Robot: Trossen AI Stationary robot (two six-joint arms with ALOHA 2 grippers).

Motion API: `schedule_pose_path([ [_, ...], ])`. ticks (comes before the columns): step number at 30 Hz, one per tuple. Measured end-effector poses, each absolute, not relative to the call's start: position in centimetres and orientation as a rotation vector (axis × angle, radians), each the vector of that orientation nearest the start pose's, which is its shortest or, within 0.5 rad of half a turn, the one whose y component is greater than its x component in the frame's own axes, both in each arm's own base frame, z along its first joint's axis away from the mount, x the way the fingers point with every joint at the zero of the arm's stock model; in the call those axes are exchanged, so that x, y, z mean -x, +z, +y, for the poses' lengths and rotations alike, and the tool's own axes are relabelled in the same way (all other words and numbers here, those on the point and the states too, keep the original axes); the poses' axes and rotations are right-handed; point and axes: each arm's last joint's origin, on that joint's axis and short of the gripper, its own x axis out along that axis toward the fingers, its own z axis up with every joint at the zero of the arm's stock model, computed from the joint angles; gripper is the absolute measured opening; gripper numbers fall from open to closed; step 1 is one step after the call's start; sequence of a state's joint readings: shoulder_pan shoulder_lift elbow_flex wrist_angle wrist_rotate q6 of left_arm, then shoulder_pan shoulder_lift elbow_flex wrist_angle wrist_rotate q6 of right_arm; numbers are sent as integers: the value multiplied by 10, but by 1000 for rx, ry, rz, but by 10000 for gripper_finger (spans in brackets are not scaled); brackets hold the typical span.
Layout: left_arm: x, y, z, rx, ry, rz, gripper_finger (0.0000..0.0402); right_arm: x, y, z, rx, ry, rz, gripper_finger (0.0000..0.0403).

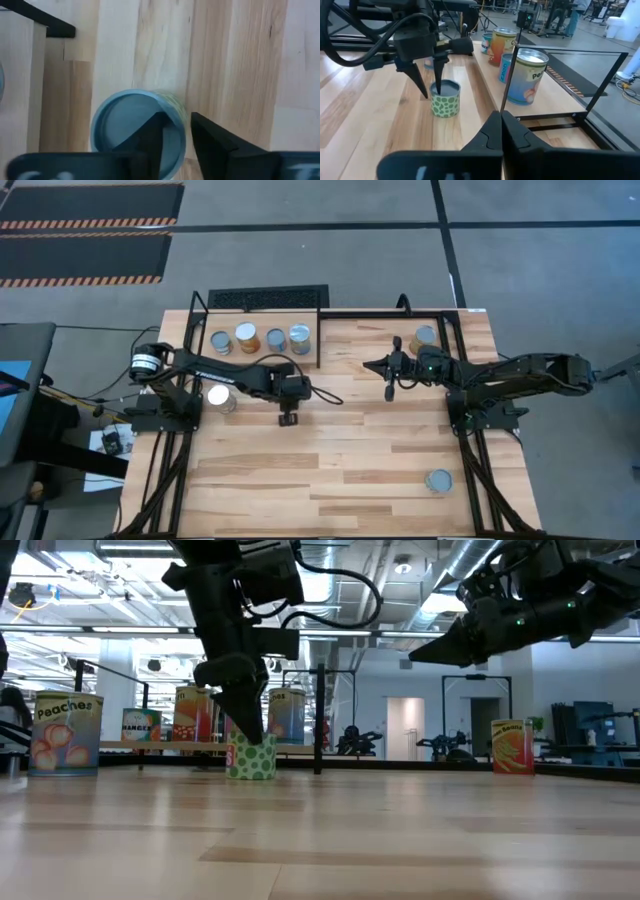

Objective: Pick and place cans onto a shelf
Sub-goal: Put the canned peas on the shelf

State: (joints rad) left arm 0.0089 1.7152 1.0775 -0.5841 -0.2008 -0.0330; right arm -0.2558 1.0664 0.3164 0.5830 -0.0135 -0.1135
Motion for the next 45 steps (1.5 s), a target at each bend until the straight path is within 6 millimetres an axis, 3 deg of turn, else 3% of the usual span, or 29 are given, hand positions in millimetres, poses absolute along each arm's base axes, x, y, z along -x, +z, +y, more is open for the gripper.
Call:
schedule_pose_path([
  [5, -321, 180, 8, -128, 157, 1237, 13, -201, 195, -52, 90, -232, 179, 7],
  [8, -318, 188, 7, -109, 123, 1261, 9, -201, 195, -52, 90, -232, 180, 7],
  [14, -303, 236, 8, -66, 130, 1207, 3, -201, 195, -52, 89, -232, 185, 7],
  [18, -285, 280, 17, 2, 191, 1138, 3, -201, 195, -52, 89, -231, 186, 7],
  [24, -265, 342, 46, 82, 338, 1030, 3, -201, 195, -52, 89, -232, 187, 7],
  [31, -260, 389, 109, 143, 487, 1012, 3, -201, 195, -53, 89, -245, 189, 7],
  [37, -270, 392, 176, 202, 564, 1074, 3, -201, 194, -52, 88, -245, 198, 7],
  [41, -277, 376, 211, 244, 593, 1141, 3, -201, 192, -52, 87, -245, 214, 7],
  [45, -282, 357, 235, 267, 598, 1182, 3, -200, 192, -53, 86, -246, 219, 7],
])
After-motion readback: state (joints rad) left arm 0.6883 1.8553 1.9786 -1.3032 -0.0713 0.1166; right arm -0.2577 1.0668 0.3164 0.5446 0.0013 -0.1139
